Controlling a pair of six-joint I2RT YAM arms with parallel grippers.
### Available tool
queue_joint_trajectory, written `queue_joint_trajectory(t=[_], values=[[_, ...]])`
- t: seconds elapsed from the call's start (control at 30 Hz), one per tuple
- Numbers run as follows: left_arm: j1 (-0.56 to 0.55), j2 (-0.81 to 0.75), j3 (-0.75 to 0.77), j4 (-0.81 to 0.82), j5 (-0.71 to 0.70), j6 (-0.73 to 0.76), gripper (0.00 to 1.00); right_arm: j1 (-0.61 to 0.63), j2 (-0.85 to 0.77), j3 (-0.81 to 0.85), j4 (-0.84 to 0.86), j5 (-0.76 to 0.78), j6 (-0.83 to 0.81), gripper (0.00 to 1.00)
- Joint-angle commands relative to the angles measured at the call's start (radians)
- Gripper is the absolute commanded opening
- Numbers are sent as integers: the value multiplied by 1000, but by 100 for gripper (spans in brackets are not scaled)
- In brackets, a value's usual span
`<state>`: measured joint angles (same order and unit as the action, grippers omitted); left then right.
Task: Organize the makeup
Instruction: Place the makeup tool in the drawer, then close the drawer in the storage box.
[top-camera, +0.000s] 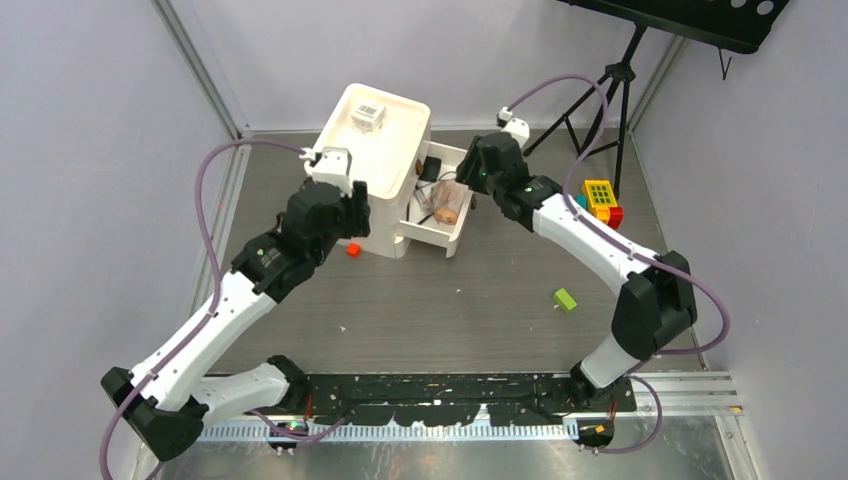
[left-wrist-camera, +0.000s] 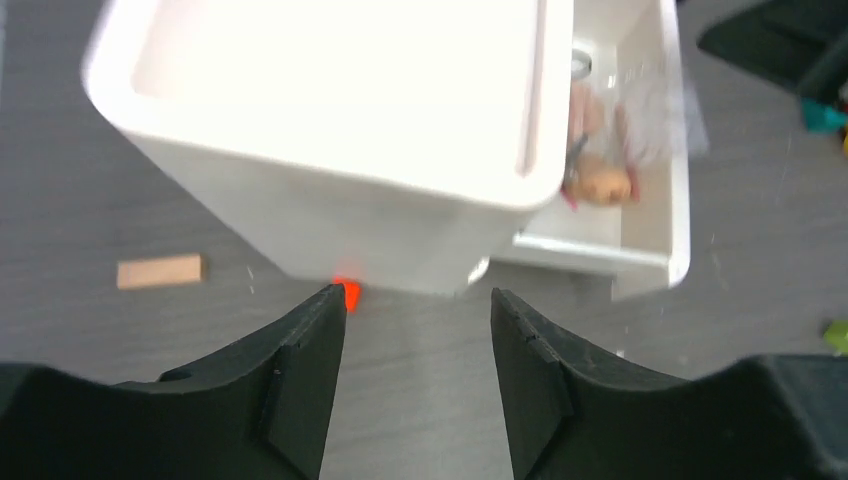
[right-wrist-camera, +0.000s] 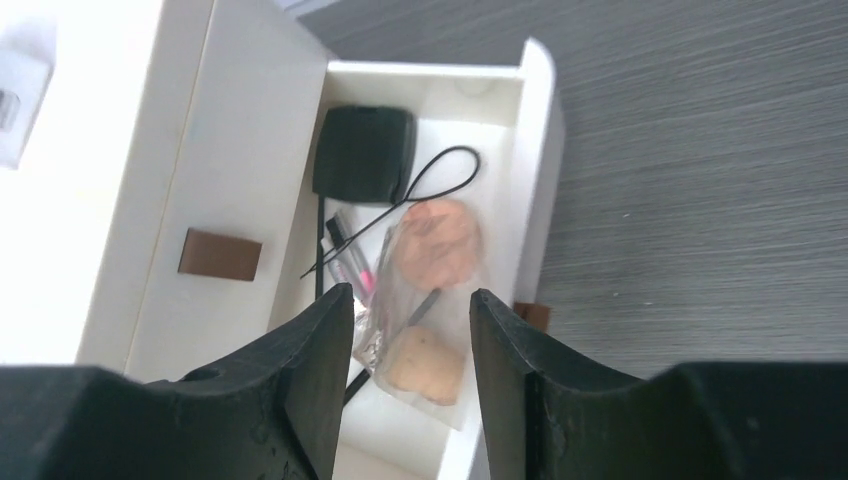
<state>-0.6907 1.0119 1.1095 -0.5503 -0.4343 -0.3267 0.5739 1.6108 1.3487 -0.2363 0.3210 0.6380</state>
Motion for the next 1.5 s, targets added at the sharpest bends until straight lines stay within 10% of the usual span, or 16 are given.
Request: queue_joint_trajectory(t=[0.0,0.4,0.63,1.47], values=[[87,68,161,74,70,72,58,-51,-105,-24,55,-19,-22,52],[434,404,606,58,276,79,64,-111,-104,-117,0,79,9,48],[640,510,605,153,533,-24,64,-124,-75,-140,-3,82,11,48],[674,657,512,250,792,-60,51,-138,141,-49,-34,-33,45,47]])
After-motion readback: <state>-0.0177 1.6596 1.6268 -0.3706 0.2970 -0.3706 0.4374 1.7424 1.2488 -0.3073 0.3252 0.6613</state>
